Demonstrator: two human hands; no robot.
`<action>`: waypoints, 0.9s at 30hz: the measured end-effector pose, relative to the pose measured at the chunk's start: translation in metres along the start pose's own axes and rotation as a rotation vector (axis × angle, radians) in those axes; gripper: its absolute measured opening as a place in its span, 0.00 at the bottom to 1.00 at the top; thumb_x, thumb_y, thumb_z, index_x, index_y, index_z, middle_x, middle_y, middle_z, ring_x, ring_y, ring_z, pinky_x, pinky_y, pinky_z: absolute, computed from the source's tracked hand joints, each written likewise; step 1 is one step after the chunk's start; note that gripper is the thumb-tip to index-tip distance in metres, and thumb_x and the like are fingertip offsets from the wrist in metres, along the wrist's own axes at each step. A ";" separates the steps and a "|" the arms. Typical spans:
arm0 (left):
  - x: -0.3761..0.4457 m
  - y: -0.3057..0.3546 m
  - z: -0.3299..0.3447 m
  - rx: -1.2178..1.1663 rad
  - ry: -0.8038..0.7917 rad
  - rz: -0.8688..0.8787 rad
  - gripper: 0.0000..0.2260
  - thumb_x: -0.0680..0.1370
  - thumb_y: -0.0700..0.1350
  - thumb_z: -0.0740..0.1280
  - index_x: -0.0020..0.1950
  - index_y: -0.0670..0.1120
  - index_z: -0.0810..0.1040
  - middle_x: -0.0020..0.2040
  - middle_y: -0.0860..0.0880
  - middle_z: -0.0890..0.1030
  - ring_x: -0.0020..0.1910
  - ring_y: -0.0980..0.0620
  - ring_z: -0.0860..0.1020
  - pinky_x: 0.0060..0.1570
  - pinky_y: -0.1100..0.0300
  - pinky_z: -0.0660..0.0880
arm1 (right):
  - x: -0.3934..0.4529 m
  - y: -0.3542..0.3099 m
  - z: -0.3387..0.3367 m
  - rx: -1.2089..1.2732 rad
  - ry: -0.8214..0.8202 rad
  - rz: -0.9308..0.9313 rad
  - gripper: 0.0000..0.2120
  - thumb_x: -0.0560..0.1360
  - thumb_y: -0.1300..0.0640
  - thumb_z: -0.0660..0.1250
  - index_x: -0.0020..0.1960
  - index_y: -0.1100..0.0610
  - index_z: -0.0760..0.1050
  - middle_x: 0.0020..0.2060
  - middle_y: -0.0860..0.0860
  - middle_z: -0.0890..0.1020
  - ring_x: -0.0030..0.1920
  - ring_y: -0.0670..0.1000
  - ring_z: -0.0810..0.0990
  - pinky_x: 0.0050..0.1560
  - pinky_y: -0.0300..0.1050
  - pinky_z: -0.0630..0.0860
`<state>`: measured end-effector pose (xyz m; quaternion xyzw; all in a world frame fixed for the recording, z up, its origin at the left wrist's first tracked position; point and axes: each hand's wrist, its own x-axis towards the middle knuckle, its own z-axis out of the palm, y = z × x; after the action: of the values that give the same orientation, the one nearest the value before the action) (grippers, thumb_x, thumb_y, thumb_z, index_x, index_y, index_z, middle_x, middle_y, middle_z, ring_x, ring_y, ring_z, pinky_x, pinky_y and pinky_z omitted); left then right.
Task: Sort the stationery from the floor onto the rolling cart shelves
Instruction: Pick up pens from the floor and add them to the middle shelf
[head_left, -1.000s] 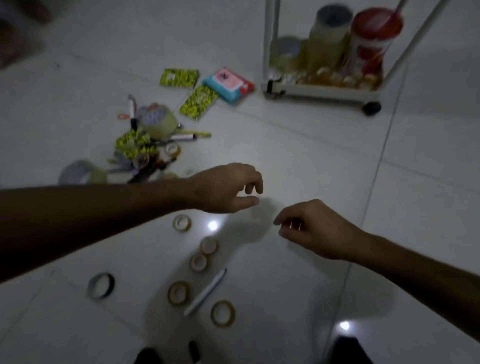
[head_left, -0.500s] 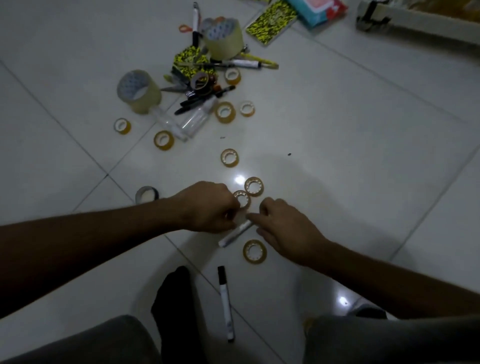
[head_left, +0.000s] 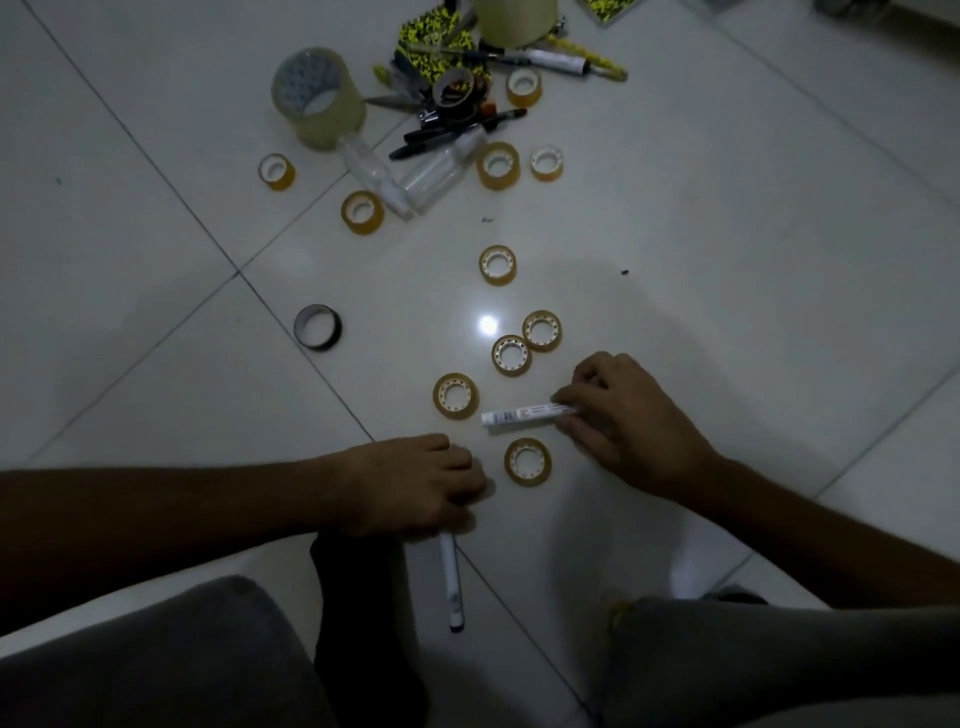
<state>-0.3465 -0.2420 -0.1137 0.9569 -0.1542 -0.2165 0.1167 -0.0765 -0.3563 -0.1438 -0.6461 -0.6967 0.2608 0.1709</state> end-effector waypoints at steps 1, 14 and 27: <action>0.000 0.000 0.002 0.007 0.007 0.005 0.15 0.75 0.52 0.71 0.61 0.53 0.77 0.60 0.49 0.75 0.57 0.49 0.71 0.49 0.54 0.74 | -0.001 0.001 0.000 0.011 0.009 0.014 0.11 0.79 0.49 0.67 0.58 0.51 0.80 0.50 0.50 0.77 0.48 0.50 0.71 0.46 0.51 0.74; -0.005 -0.049 -0.040 -0.191 0.273 -0.297 0.08 0.82 0.49 0.62 0.60 0.52 0.75 0.51 0.51 0.81 0.49 0.51 0.75 0.50 0.53 0.73 | 0.005 0.008 -0.026 0.408 0.193 0.198 0.05 0.80 0.56 0.68 0.55 0.54 0.80 0.41 0.46 0.80 0.41 0.46 0.78 0.42 0.38 0.73; 0.086 -0.061 -0.132 -1.247 0.807 -0.733 0.04 0.78 0.41 0.72 0.51 0.43 0.85 0.42 0.46 0.87 0.40 0.46 0.86 0.46 0.46 0.83 | 0.036 -0.023 -0.079 1.362 0.444 0.572 0.10 0.80 0.62 0.66 0.54 0.69 0.79 0.43 0.61 0.85 0.43 0.58 0.84 0.50 0.53 0.83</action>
<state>-0.1984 -0.1947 -0.0483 0.7103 0.3695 0.0734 0.5946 -0.0538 -0.3106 -0.0707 -0.5905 -0.1377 0.5304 0.5925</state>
